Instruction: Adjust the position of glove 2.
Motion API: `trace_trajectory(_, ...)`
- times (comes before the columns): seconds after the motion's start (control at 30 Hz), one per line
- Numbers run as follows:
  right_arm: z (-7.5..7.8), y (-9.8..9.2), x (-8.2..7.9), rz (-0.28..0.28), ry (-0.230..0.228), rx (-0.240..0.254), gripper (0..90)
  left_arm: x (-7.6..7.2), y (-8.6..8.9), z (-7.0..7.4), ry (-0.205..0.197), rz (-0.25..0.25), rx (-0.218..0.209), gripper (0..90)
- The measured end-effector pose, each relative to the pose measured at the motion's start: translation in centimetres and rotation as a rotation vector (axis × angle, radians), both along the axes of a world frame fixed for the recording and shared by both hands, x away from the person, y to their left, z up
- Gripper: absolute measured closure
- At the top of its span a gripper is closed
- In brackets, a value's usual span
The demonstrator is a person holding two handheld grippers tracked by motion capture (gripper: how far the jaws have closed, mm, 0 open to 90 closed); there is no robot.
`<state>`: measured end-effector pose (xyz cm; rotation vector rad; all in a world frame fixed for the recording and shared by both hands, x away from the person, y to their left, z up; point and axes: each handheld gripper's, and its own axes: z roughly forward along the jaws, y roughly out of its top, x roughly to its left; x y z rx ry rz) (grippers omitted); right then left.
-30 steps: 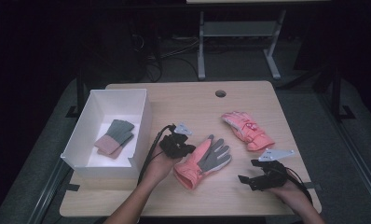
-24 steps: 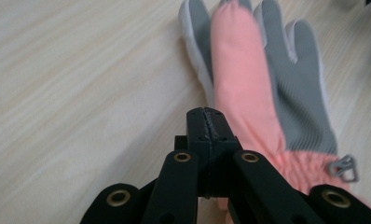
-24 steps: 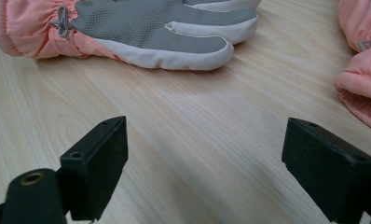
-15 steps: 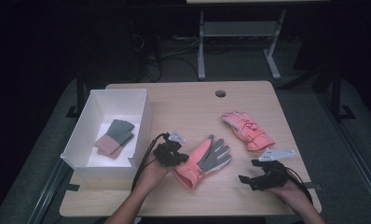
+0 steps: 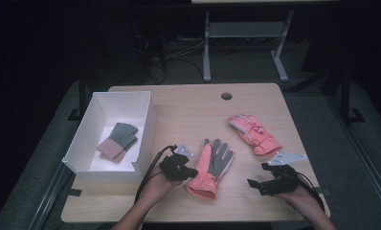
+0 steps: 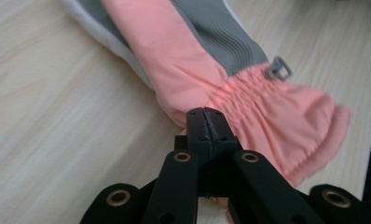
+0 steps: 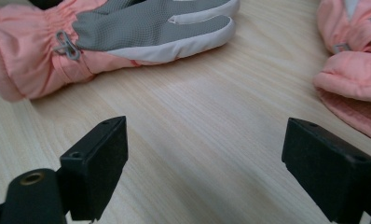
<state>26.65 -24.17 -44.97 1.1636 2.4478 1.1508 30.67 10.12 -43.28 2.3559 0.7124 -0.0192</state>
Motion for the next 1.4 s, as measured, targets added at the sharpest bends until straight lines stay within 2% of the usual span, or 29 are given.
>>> trace_trajectory(0.13, 0.1, -0.6, -0.2, -0.014, -0.001, 0.006, 14.0, -0.1, -1.1, -0.1, 0.002, -0.025, -0.012, 89.7)
trace_trajectory(0.23, -0.1, -0.7, -0.4, -0.004, -0.001, 0.001, 14.0, -0.2, -2.5, -0.2, 0.004, -0.045, -0.023, 89.7)
trace_trajectory(0.43, -0.2, -1.0, -0.9, 0.001, 0.001, -0.006, 14.0, 0.3, -4.3, -0.3, 0.008, -0.091, -0.019, 89.8)
trace_trajectory(0.63, -0.5, -1.1, -0.9, 0.006, 0.007, -0.007, 14.0, 0.9, -6.1, -0.3, 0.006, -0.115, -0.029, 89.7)
trace_trajectory(0.8, -0.8, -1.1, -0.9, 0.005, 0.021, -0.01, 13.9, 1.1, -6.5, -0.5, 0.002, -0.117, -0.053, 89.7)
trace_trajectory(0.93, -0.9, -1.1, -0.9, 0.011, 0.019, -0.023, 13.9, 0.8, -5.7, -0.3, -0.018, -0.119, -0.047, 86.1)
trace_trajectory(1.0, -0.8, -1.3, -0.7, 0.01, 0.03, -0.037, 13.9, 0.7, -4.9, -0.3, -0.025, -0.105, -0.03, 80.4)
trace_trajectory(1.07, -0.6, -1.4, -0.6, 0.004, 0.039, -0.042, 13.9, 0.6, -4.1, -0.3, -0.029, -0.105, -0.041, 73.1)
trace_trajectory(1.1, -0.5, -1.5, -0.7, 0.021, 0.039, -0.046, 13.8, 0.5, -3.0, -0.4, -0.04, -0.111, -0.056, 65.4)
trace_trajectory(1.17, -0.5, -1.4, -0.7, 0.014, 0.05, -0.055, 13.4, 0.5, -2.7, -0.4, -0.043, -0.115, -0.056, 57.3)
trace_trajectory(1.2, -0.6, -1.3, -0.8, 0.015, 0.065, -0.066, 13.3, 0.5, -2.3, -0.4, -0.047, -0.11, -0.061, 54.6)
trace_trajectory(1.27, -0.6, -1.3, -0.8, 0.009, 0.064, -0.068, 11.6, 0.3, -1.4, -0.5, -0.052, -0.095, -0.071, 52.3)
trace_trajectory(1.3, -0.5, -1.2, -0.8, 0.008, 0.067, -0.076, 10.9, 0.0, -0.7, -0.6, -0.07, -0.088, -0.066, 46.8)
trace_trajectory(1.33, -0.5, -1.2, -0.8, 0.008, 0.067, -0.076, 10.9, 0.0, -0.7, -0.6, -0.07, -0.088, -0.066, 44.6)
trace_trajectory(1.4, -0.4, -1.2, -0.7, 0.004, 0.075, -0.08, 11.2, -0.4, 0.0, -0.7, -0.096, -0.09, -0.045, 43.8)
